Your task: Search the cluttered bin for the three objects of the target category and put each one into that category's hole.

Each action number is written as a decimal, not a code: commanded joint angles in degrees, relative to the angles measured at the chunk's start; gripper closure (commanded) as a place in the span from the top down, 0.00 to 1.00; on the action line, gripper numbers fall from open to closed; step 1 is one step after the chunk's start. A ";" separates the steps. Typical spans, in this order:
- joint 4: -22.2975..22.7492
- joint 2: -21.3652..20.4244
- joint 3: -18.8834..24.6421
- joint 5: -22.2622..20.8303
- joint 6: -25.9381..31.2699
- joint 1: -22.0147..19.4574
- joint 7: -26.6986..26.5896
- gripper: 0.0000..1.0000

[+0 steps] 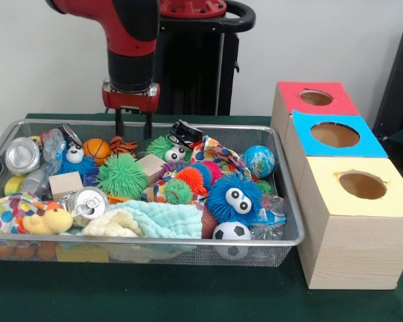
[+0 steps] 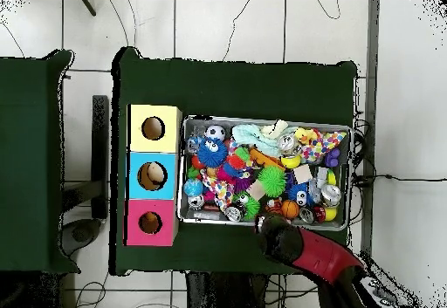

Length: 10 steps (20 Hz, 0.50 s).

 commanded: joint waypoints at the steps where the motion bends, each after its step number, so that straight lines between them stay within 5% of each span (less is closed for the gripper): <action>1: -7.17 5.10 -7.12 4.53 -2.03 1.36 14.69 1.00; 10: -7.20 8.40 -7.76 6.99 -6.11 2.62 14.90 1.00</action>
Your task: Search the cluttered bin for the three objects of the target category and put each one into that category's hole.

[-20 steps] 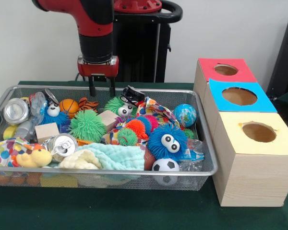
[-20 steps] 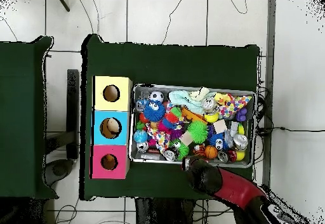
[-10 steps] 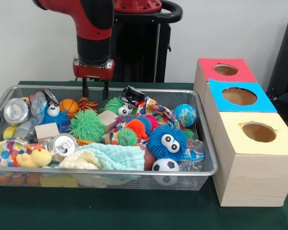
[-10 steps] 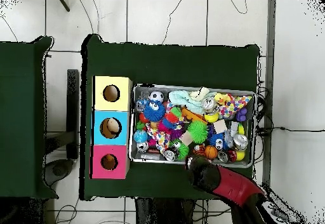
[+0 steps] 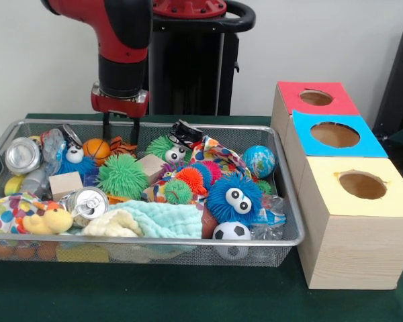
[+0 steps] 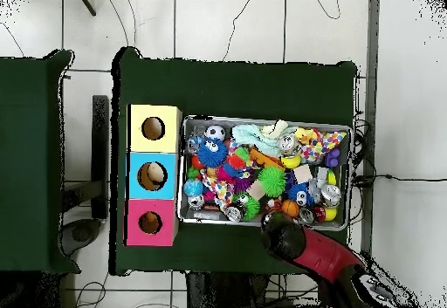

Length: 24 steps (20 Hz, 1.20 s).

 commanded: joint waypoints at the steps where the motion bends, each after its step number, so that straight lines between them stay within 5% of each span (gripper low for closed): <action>1: -4.90 5.94 -3.58 4.22 -4.55 0.34 14.89 1.00; 6: -3.43 6.74 -2.40 5.31 -9.86 -0.40 15.61 1.00; 10: -2.34 9.93 7.28 4.46 -14.41 -8.27 16.12 1.00; 19: -1.98 10.07 9.47 2.12 -19.37 -10.58 15.55 1.00; 20: -1.99 10.12 8.98 2.35 -19.67 -10.05 15.16 0.00; 24: -1.89 10.25 9.09 1.83 -20.38 -10.00 14.61 0.00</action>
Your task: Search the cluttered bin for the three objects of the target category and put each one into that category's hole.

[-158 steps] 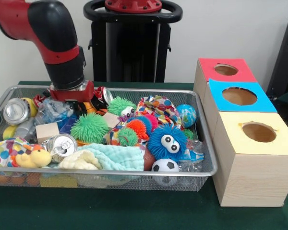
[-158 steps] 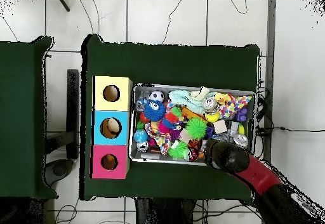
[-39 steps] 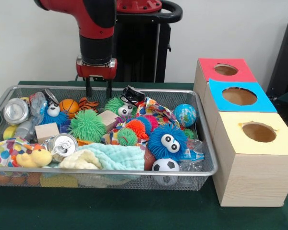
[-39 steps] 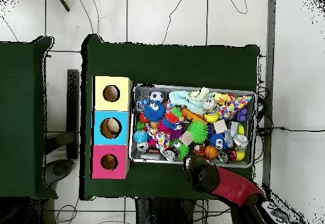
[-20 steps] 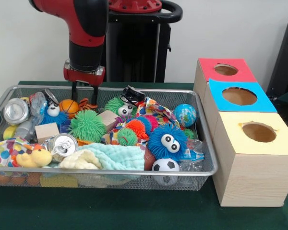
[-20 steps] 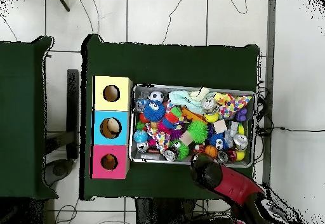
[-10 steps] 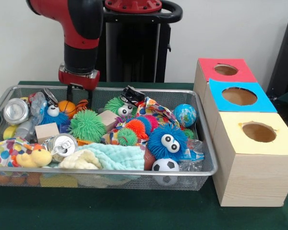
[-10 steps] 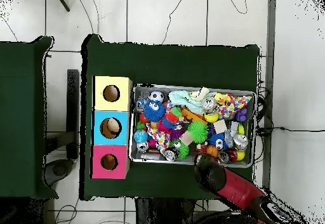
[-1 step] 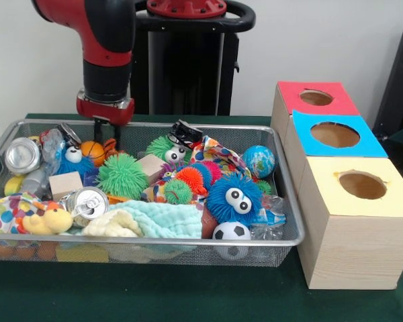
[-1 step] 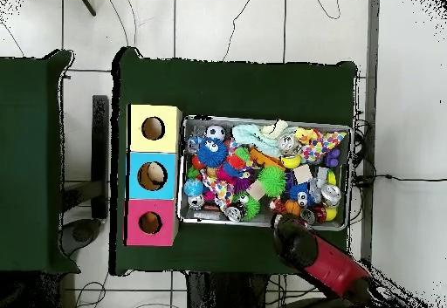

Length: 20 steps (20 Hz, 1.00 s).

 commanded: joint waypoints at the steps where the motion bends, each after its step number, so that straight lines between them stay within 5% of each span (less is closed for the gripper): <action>1: -4.78 8.44 5.75 -0.21 -10.34 -1.97 14.04 0.00; 19: -4.08 7.68 9.07 -5.20 -9.57 -4.80 10.52 0.00; 20: -4.22 7.62 9.25 -5.36 -9.17 -4.87 10.34 1.00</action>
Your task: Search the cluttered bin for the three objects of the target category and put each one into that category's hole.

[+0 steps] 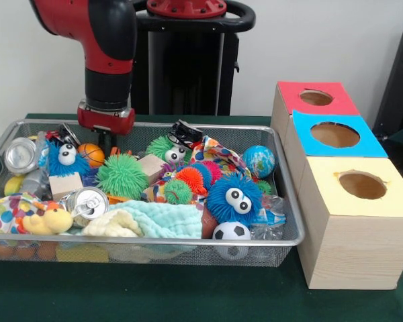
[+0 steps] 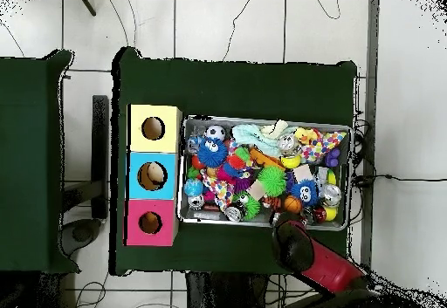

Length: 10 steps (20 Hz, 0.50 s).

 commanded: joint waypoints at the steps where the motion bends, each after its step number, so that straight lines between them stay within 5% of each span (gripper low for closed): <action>1: -4.60 4.50 5.86 -1.46 0.20 -1.12 9.97 1.00; 10: -5.11 3.92 4.25 0.14 4.55 0.51 8.73 1.00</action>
